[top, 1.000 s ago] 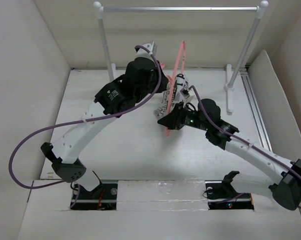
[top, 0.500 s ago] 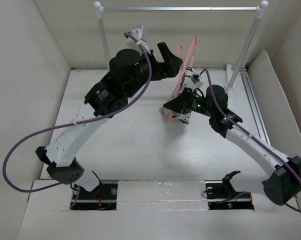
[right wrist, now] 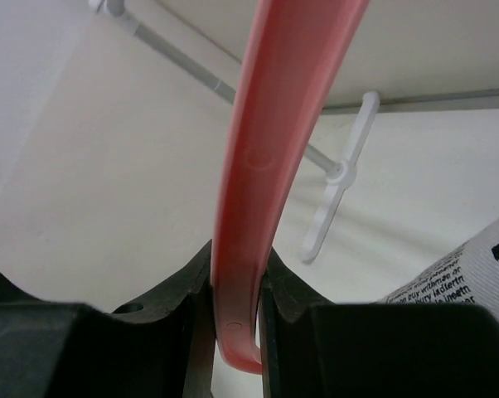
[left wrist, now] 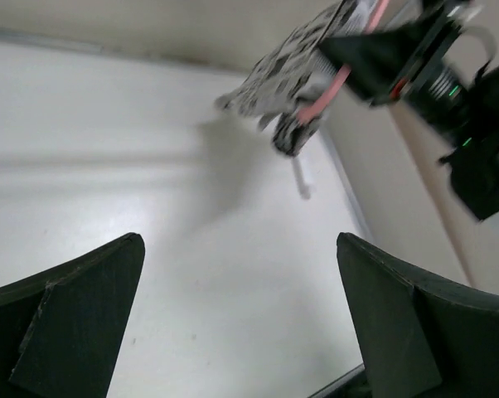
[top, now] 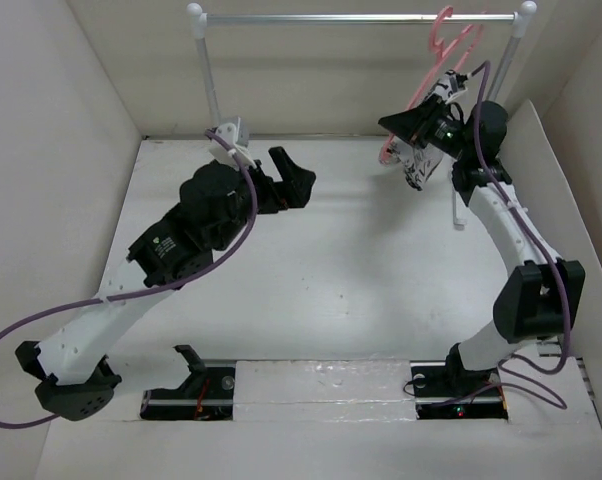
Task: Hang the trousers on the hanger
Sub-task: Place the hanger at the clothesline, then reset both arms
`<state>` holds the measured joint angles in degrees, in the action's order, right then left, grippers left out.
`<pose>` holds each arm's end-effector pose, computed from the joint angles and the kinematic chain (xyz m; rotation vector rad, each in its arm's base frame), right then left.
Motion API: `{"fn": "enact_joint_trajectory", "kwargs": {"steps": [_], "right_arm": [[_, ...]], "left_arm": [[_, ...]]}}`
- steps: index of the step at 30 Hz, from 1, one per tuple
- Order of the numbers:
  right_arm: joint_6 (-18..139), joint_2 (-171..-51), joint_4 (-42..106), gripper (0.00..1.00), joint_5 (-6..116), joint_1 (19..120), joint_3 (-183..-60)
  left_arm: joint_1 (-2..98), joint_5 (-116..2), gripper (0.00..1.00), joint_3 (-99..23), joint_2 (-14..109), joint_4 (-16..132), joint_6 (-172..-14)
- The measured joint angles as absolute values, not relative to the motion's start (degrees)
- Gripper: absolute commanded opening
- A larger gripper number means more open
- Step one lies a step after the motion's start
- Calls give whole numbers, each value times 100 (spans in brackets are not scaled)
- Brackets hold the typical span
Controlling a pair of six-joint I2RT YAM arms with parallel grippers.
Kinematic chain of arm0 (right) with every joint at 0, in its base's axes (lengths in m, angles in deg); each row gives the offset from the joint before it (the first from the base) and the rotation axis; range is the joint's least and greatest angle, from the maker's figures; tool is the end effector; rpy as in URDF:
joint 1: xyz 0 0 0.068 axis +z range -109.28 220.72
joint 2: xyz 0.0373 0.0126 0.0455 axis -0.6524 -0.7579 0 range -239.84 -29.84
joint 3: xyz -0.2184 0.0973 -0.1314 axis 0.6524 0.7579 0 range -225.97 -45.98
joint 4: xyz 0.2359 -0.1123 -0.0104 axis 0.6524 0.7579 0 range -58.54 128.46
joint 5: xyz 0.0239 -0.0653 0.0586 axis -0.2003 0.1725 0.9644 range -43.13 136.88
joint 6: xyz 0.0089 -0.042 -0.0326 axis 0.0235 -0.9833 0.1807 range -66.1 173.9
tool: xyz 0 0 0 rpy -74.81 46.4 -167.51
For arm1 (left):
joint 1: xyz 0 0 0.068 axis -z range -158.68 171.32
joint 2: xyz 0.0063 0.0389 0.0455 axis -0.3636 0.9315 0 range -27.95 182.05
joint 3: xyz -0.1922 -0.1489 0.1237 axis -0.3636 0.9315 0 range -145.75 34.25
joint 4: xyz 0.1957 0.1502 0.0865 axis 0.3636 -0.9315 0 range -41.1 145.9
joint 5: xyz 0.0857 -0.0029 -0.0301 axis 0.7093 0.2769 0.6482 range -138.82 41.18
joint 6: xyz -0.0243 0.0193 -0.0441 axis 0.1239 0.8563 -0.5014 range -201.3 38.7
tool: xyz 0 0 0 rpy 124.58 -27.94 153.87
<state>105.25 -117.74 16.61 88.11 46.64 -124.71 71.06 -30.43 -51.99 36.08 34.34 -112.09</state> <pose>0.3578 0.0607 0.4076 0.0044 1.6483 1.3082 0.1484 -0.1578 0.5002 0.0051 1.6248 -0.8502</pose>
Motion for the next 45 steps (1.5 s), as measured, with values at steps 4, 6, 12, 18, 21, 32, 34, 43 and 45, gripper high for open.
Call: {"fn": "enact_joint_trajectory", "kwargs": {"steps": [4, 6, 12, 18, 21, 32, 34, 43, 45], "right_arm": [[10794, -12504, 1567, 0, 8940, 4215, -13081], [11002, -12768, 1510, 0, 9038, 4102, -13370], [11393, -13262, 1176, 0, 9152, 3813, -13704], [11546, -13356, 1080, 0, 9189, 3582, -13704], [11611, -13361, 964, 0, 9200, 3512, -13689], [11655, -13372, 640, 17, 9300, 3278, -13416], [11644, -13372, 638, 34, 9314, 3247, -13416], [10709, -12880, 730, 100, 9314, 3053, -13219], [10269, -12570, 1101, 100, 9226, 2976, -13204]], "left_arm": [[7108, -3080, 99, -4220, 3501, 3272, -11511], [7108, -3119, 98, -3962, 3440, 3298, -11618], [7108, -3233, 98, -3568, 3254, 3298, -11806], [7108, -3277, 98, -3507, 3219, 3340, -11908], [7108, -3272, 99, -3507, 3219, 3357, -11932], [7106, -3272, 99, -3400, 3235, 3394, -12018], [7108, -3270, 99, -3400, 3237, 3394, -12035], [7093, -3165, 99, -3400, 3252, 3381, -12085], [7071, -3091, 99, -3431, 3307, 3344, -12081]]}}
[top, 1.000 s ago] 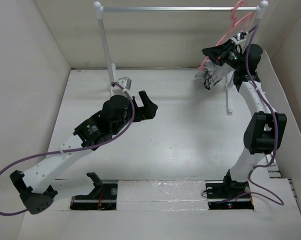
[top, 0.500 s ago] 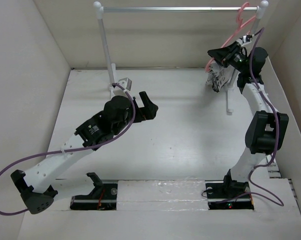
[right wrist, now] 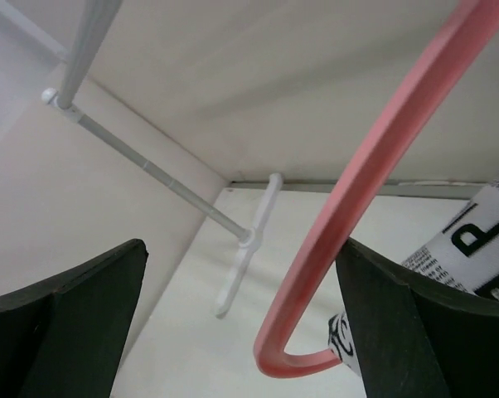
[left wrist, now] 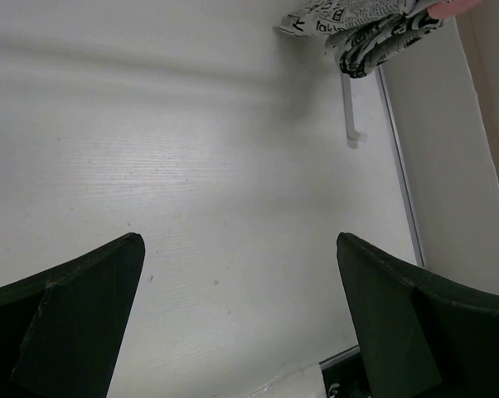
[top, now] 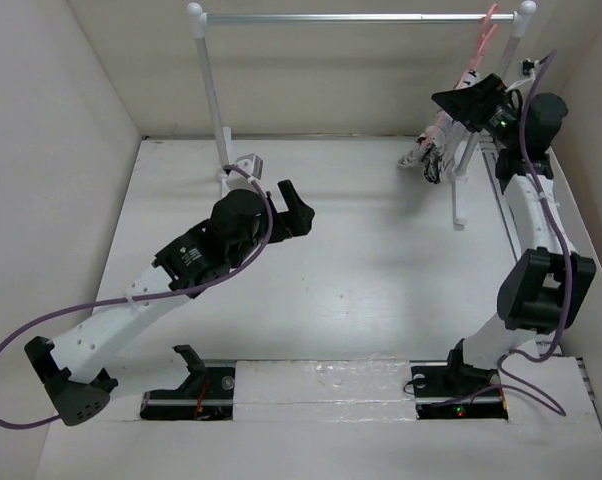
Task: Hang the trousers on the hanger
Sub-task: Reset both arms
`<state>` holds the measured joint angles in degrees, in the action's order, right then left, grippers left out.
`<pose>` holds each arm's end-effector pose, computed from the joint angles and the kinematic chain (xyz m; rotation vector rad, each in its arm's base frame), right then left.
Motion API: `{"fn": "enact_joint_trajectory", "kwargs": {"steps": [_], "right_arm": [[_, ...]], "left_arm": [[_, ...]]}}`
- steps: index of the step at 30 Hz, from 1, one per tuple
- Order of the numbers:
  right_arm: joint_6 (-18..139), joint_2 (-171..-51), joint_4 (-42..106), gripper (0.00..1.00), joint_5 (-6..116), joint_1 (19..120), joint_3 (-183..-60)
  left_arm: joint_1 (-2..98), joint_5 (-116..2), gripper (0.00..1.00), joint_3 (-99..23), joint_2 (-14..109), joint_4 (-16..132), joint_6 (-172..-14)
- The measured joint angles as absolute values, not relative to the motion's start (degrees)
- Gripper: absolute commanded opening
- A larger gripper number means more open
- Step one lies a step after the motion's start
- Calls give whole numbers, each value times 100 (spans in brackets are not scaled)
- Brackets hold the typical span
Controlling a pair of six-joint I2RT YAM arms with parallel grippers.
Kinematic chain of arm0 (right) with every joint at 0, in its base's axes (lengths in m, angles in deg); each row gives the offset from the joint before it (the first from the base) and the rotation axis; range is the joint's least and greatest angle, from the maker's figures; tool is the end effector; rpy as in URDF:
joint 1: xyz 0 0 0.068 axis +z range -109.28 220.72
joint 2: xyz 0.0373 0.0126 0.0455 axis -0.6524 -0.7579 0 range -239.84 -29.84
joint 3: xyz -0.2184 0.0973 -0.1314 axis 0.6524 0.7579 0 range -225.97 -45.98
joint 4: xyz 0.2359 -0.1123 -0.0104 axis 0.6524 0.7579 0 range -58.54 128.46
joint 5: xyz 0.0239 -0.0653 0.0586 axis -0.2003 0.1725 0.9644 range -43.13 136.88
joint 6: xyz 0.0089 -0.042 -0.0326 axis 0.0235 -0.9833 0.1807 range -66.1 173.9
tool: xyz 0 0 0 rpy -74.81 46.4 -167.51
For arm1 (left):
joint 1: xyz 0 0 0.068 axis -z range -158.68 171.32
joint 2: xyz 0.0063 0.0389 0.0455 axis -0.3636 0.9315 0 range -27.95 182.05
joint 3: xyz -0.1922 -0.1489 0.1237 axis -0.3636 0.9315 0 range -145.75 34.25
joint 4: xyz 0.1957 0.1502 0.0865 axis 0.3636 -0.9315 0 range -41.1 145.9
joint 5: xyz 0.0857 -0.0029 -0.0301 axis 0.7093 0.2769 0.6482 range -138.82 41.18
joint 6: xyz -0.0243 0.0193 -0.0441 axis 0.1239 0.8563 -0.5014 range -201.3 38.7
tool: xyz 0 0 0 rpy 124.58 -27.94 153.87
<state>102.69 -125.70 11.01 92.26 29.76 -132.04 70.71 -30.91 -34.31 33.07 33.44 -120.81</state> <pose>0.3936 -0.0504 0.4120 0.0835 1.5320 1.0773 0.1589 -0.1685 0.4082 -0.0649 1.8936 -0.8007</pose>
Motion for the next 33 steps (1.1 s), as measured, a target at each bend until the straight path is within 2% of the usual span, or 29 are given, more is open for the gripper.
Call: {"fn": "enact_joint_trajectory", "kwargs": {"steps": [5, 13, 17, 24, 27, 28, 29, 33], "right_arm": [[9238, -11667, 2140, 100, 8717, 2775, -12976], [7710, -9315, 3742, 100, 7543, 2670, -11411], [7161, -8362, 4363, 100, 6975, 3075, -10598], [6602, -7671, 5464, 99, 6227, 3704, -9849], [6374, -7427, 5781, 91, 6059, 3938, -9602], [6311, -7337, 5890, 83, 6057, 4006, -9512], [6254, -7254, 5989, 80, 6055, 4078, -9436], [6084, -6915, 6301, 79, 6044, 4559, -8948]], "left_arm": [[7069, -3012, 99, -3728, 3615, 3261, -11998], [7069, -3060, 99, -4014, 4039, 3263, -11865], [7069, -3084, 99, -4014, 4078, 3283, -11838], [7069, -3067, 99, -4014, 4078, 3320, -11795], [7069, -3030, 99, -3986, 4078, 3309, -11795], [7069, -3019, 99, -3955, 4074, 3307, -11801], [7069, -3008, 99, -3907, 4072, 3298, -11808], [7069, -2999, 99, -3581, 3995, 3289, -11867]]}}
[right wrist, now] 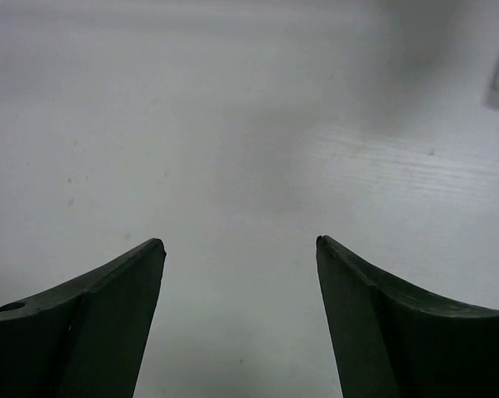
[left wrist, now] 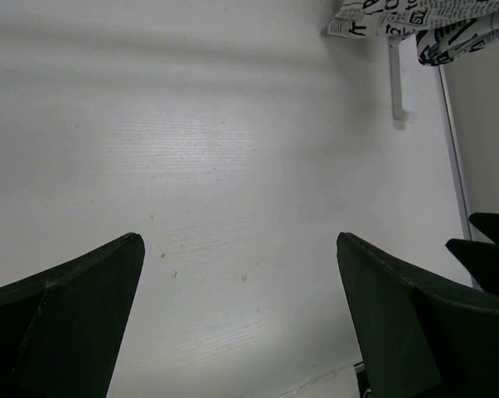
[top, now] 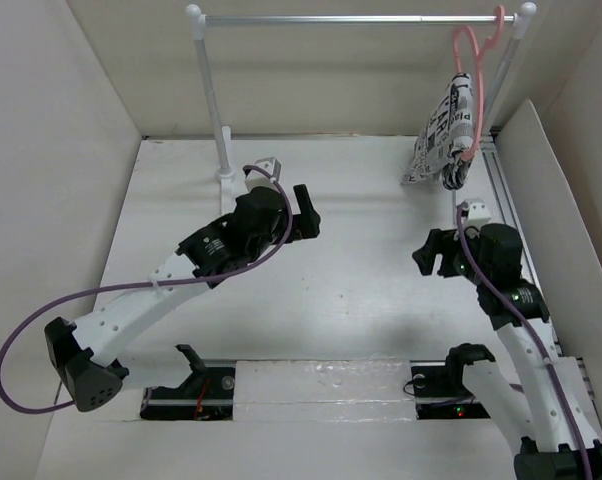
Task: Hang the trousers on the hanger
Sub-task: Reset both arms
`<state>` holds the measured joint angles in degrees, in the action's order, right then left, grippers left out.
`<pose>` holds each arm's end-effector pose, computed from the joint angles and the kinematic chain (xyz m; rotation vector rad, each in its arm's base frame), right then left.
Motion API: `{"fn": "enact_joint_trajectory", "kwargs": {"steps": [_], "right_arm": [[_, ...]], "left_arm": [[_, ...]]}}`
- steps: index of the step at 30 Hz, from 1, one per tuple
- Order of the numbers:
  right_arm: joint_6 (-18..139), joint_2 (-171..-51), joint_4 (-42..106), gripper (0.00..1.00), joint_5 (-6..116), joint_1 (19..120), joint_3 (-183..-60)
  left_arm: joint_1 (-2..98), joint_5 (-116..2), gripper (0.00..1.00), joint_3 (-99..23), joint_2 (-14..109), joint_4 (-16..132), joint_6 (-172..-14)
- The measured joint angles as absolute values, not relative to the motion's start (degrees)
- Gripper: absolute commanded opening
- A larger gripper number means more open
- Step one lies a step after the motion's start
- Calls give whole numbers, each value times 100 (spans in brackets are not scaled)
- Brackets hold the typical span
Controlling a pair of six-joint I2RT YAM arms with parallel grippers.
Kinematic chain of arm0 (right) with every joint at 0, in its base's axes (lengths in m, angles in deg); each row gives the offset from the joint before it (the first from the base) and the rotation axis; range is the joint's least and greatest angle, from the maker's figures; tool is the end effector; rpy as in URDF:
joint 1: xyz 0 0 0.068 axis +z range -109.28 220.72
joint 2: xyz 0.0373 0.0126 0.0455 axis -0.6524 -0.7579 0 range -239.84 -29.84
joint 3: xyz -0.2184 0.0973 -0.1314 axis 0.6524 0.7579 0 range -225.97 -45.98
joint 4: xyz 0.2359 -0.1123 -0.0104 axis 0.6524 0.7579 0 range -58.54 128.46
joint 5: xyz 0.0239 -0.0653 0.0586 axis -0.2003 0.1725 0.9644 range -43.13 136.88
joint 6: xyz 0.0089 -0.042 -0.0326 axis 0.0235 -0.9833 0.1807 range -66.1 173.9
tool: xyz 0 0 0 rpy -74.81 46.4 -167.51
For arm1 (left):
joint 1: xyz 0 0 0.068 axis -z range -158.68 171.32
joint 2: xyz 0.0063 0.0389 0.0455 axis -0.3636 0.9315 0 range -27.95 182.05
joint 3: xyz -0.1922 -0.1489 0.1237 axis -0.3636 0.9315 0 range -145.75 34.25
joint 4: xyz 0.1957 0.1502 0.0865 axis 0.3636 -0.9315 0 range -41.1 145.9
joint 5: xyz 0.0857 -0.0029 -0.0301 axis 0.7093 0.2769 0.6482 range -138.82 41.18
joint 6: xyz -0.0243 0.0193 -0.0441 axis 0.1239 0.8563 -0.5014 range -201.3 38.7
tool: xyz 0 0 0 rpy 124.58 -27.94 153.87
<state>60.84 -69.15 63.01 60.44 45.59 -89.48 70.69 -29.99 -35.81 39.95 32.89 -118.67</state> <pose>0.1510 0.0212 0.3086 -0.1112 2.0511 0.3706 0.1806 -0.1928 0.3889 -0.0179 1.9775 -0.6931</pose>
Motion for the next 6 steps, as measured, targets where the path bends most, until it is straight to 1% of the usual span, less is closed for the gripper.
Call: {"fn": "enact_joint_trajectory", "kwargs": {"steps": [6], "right_arm": [[5990, -6620, 6859, 80, 6050, 4838, -8292]], "left_arm": [[7069, -3161, 99, -3035, 3875, 3342, -12007]]}}
